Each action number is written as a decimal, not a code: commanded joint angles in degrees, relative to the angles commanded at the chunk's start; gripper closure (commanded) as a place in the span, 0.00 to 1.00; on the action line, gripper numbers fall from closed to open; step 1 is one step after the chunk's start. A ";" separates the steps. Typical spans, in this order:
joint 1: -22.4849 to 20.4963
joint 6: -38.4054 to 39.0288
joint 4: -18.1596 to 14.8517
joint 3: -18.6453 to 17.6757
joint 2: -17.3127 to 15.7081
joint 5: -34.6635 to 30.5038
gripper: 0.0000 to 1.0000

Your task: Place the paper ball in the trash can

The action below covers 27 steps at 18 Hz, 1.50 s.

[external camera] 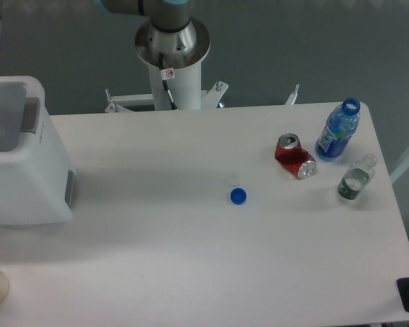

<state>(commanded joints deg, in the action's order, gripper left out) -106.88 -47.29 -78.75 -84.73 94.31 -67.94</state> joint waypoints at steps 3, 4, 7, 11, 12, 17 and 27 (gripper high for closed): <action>-0.09 0.18 0.00 0.17 -0.18 -0.09 0.00; -0.26 0.00 0.17 0.35 -0.09 -0.09 0.00; -1.49 0.00 1.49 0.18 -0.17 -2.18 0.00; -3.77 0.00 1.41 0.00 -0.26 -15.96 0.00; -5.17 0.17 1.58 -0.09 -0.18 -18.35 0.00; -12.73 -0.26 1.67 0.00 -0.70 -18.98 0.00; -29.34 -3.33 1.76 -0.09 -0.18 -18.11 0.00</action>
<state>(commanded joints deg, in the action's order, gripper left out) -136.21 -50.61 -76.99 -84.81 94.13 -86.04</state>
